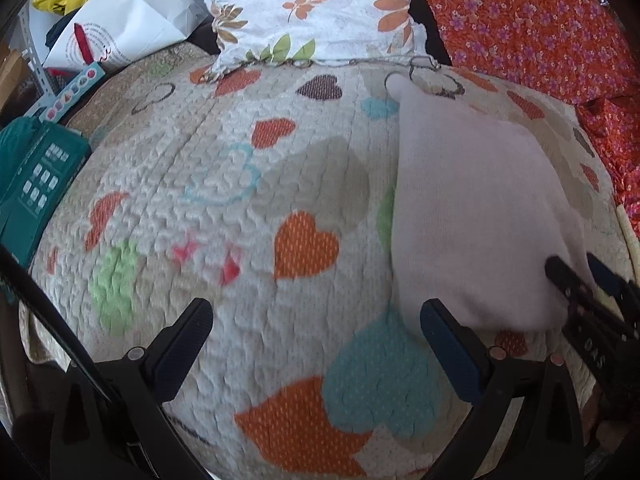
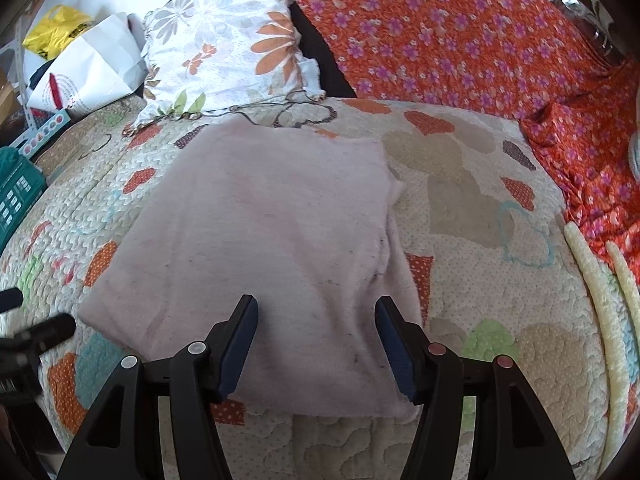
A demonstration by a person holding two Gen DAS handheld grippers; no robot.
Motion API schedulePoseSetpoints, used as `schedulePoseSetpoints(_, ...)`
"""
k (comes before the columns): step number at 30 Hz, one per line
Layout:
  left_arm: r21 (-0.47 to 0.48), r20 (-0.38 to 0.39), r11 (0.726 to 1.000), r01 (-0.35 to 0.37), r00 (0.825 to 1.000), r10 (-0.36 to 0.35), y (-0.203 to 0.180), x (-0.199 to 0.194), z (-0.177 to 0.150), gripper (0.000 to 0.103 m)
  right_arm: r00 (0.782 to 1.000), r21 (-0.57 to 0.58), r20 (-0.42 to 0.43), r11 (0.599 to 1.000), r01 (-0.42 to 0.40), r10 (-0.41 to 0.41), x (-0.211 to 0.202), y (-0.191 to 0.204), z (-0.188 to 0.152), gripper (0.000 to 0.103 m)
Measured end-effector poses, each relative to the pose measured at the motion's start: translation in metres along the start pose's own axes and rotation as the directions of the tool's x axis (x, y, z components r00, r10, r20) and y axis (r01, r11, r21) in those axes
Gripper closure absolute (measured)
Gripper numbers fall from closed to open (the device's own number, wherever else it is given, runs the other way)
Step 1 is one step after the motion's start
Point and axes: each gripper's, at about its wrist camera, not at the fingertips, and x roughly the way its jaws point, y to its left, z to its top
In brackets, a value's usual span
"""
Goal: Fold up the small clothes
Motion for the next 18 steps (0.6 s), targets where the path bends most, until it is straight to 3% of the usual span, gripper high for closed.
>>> schedulePoseSetpoints(5,0.03,0.023,0.999,-0.032,0.999,0.031,0.001,0.023,0.027,0.0,0.998,0.02,0.05,0.999,0.028,-0.029,-0.007,-0.006,0.0,0.037)
schedulePoseSetpoints(9,0.11,-0.106,0.993,-0.051,0.992,0.063,-0.001,0.07,0.024,0.0,0.996,-0.028,0.083,0.999,0.039,-0.037,-0.018,0.0,0.015,0.037)
schedulePoseSetpoints(12,0.055,-0.142,0.998,0.016,0.99,-0.008,0.009,0.085,0.016,0.0,0.994,-0.04,0.063,0.996,-0.083,0.086,-0.019,0.009,0.046,0.037)
schedulePoseSetpoints(14,0.004,-0.16,0.998,0.058,0.986,-0.057,0.018,0.088,0.016,0.0,0.976,-0.006,0.018,0.976,-0.217,0.217,-0.008,0.016,0.072,0.037)
schedulePoseSetpoints(16,-0.03,-0.174,0.997,0.072,0.982,-0.076,0.024,0.09,0.017,0.0,0.918,0.072,-0.046,0.918,-0.39,0.393,0.014,0.025,0.098,0.037)
schedulePoseSetpoints(18,-0.051,-0.19,0.996,0.072,0.979,-0.08,0.026,0.089,0.017,0.0,0.798,0.176,-0.12,0.803,-0.569,0.591,0.047,0.04,0.117,0.043)
